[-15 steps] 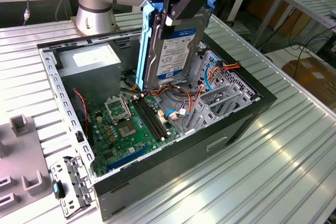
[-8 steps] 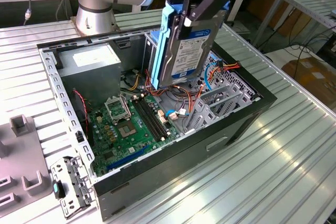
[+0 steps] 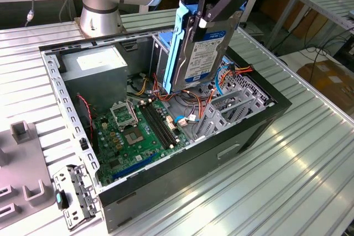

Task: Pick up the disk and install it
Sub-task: 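Insert the disk into the insertion slot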

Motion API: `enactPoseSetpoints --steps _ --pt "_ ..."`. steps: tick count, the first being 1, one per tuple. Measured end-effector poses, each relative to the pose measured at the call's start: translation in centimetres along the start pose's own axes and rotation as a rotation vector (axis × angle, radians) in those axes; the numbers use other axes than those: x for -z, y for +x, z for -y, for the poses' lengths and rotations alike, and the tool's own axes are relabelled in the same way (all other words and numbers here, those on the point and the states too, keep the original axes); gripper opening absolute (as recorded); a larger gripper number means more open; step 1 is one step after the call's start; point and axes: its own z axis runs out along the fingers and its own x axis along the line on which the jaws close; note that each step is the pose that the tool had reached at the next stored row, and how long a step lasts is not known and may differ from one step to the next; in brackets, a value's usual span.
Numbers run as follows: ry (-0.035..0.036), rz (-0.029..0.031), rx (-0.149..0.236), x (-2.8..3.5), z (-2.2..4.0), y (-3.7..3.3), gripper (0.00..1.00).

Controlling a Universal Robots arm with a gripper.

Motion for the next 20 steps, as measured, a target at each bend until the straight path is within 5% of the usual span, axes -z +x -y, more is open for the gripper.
enactPoseSetpoints --steps 7,13,20 --pt "0.0000 0.0000 0.000 -0.01 0.01 0.07 0.37" --pt "0.0000 0.0001 0.000 -0.04 0.03 0.96 0.37" --pt "-0.0001 -0.0001 0.000 -0.03 2.72 1.20 0.37"
